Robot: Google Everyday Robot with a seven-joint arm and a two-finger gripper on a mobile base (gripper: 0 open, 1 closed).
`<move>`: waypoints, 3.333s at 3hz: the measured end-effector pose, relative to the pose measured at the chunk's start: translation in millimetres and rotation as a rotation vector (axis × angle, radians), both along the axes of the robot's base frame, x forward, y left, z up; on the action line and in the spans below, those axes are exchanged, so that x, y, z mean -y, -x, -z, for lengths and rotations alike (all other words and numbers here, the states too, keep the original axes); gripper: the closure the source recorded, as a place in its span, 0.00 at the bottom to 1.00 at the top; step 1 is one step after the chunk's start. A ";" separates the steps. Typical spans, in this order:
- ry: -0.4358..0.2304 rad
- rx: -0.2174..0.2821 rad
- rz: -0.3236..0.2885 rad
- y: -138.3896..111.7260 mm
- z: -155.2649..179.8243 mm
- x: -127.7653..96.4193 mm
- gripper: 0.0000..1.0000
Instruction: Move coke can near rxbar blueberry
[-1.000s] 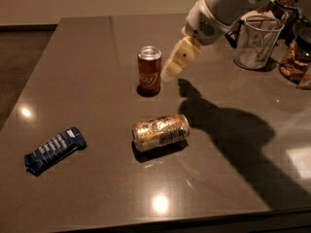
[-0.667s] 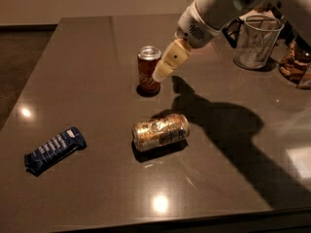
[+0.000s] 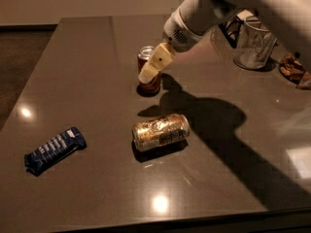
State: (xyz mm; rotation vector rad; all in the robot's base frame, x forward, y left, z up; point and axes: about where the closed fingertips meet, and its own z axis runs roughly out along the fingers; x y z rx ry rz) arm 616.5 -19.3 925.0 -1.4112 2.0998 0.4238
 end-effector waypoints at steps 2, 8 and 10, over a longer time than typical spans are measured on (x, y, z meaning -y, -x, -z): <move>0.008 0.003 -0.001 -10.0 8.7 -15.7 0.18; -0.084 0.020 -0.387 58.9 -25.2 -126.3 1.00; -0.065 0.026 -0.516 92.1 -5.0 -165.2 0.81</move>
Offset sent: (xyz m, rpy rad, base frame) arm 0.0184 0.0150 -0.0083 -0.0105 -0.0092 -0.0096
